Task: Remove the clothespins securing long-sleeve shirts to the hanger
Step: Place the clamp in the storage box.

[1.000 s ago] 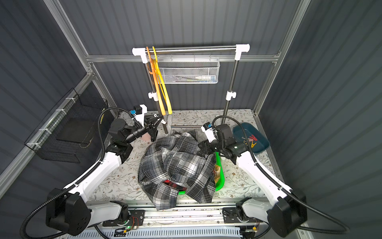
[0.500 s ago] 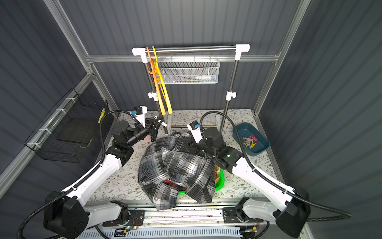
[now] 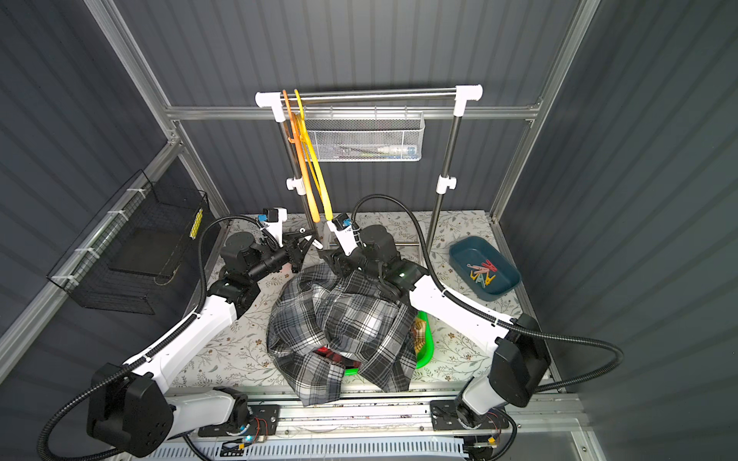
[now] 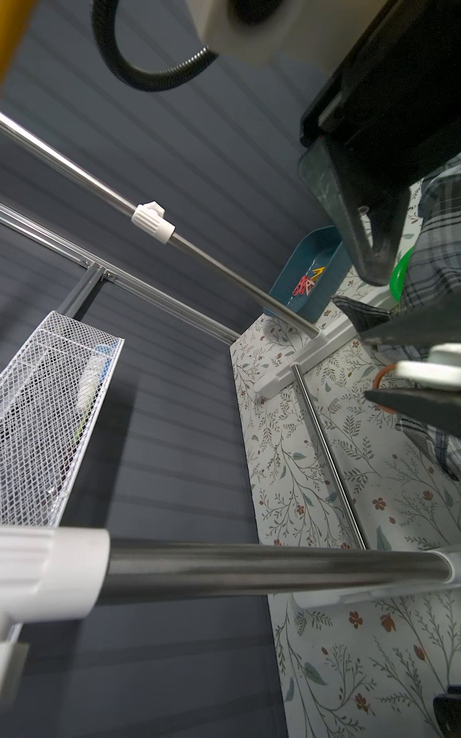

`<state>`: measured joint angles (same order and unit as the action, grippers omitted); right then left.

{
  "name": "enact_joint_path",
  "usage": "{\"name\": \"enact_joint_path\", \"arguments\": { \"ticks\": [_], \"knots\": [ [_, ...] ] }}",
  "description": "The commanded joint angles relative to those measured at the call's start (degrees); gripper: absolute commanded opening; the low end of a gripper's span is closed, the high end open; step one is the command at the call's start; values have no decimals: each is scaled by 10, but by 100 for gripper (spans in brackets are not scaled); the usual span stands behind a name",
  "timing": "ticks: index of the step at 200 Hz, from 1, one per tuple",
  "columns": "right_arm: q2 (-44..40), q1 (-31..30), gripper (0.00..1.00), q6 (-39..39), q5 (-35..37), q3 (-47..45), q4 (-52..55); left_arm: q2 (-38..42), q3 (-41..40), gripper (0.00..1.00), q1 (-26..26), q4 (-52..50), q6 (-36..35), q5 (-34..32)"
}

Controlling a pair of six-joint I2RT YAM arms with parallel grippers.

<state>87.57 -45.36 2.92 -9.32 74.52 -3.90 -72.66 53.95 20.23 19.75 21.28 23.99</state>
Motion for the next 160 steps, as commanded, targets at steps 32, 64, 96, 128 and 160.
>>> {"name": "enact_joint_path", "arguments": {
  "ticks": [32, 64, 96, 128, 160],
  "knots": [
    [36, -10, 56, 6, -33, 36, -11, -8, 24, 0, 2, -27, 10, 3],
    [49, -10, 53, 3, -18, 47, -5, -11, 37, 0, 2, -50, 12, 8],
    [60, -11, 51, 5, -6, 52, -8, -14, 46, 0, 2, -57, 22, 24],
    [72, -11, 47, 5, 0, 62, -9, -15, 44, 0, 2, -61, 26, 27],
    [82, -11, 40, 3, 4, 75, -5, -21, 48, 0, 2, -68, 33, 37]
  ]
}}
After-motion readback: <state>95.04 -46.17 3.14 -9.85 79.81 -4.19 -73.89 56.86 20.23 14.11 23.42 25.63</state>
